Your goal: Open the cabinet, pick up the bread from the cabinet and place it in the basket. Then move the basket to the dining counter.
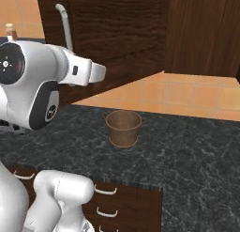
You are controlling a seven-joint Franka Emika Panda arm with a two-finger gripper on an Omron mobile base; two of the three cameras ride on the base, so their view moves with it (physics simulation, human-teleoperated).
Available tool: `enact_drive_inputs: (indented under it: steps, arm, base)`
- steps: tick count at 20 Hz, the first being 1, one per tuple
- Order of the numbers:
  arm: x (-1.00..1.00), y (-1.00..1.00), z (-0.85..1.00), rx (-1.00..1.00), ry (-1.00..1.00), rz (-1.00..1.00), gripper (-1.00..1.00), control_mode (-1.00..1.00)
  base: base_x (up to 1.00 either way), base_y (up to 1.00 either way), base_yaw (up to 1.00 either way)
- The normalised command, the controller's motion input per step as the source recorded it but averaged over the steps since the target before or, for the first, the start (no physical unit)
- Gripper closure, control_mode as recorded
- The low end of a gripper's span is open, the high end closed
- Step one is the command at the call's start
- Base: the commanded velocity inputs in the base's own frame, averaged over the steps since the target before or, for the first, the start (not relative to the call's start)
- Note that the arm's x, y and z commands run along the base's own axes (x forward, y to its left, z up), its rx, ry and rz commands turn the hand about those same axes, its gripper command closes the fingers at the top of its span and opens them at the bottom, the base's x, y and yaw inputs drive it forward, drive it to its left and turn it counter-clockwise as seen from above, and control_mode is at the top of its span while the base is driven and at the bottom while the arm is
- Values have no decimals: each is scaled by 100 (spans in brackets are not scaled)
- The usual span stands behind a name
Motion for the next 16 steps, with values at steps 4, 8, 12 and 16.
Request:
enact_drive_inputs:
  steps: [4, 8, 12, 16]
  arm:
    - [-83, -100, -7, 0, 0, -8, 100, -100]
    - [-100, 27, -34, 1, -31, -18, 100, -100]
    - [-100, 97, 1, 9, -46, -14, 100, -100]
    - [-45, 100, 0, -1, -31, -13, 100, -100]
  base:
    - [0, 0, 0]
    - [0, 0, 0]
    - [0, 0, 0]
    - [0, 0, 0]
